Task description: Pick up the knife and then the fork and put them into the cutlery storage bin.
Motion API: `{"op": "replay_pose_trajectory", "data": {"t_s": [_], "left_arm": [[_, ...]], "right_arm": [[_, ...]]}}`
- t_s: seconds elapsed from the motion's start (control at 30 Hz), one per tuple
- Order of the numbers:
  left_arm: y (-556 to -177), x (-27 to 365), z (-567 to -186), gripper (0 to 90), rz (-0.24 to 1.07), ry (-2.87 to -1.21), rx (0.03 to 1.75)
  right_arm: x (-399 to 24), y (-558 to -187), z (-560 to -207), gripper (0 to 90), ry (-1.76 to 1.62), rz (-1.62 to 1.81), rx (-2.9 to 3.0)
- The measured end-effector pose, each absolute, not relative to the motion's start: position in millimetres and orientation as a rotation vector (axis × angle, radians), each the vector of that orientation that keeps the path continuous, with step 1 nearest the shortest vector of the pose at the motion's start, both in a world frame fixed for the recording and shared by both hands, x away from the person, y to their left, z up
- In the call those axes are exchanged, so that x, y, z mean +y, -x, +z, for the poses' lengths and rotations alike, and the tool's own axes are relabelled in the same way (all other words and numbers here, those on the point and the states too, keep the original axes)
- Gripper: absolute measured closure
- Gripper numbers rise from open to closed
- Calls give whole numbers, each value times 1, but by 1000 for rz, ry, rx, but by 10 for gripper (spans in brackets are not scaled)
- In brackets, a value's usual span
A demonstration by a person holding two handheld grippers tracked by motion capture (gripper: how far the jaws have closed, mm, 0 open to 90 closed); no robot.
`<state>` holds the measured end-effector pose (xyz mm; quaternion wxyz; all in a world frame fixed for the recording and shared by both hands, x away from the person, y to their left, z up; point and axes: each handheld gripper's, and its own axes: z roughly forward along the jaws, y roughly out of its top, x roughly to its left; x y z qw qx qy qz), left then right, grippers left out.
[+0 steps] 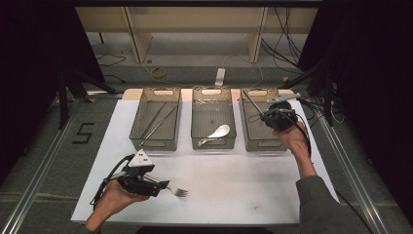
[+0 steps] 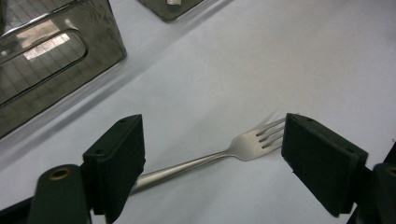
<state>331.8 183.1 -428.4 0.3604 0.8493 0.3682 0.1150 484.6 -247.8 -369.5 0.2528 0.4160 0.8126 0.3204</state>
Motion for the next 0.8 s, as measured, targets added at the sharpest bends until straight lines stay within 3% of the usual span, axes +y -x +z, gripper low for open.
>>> {"op": "replay_pose_trajectory", "data": {"t_s": [0.4, 0.8], "left_arm": [[-329, 190, -428, 185, 344, -2105, 955], [-329, 193, -427, 182, 373, -2042, 967]], "right_arm": [[-253, -532, -381, 841, -1333, 821, 2161], [-247, -547, -393, 837, -1429, 803, 2148]]}}
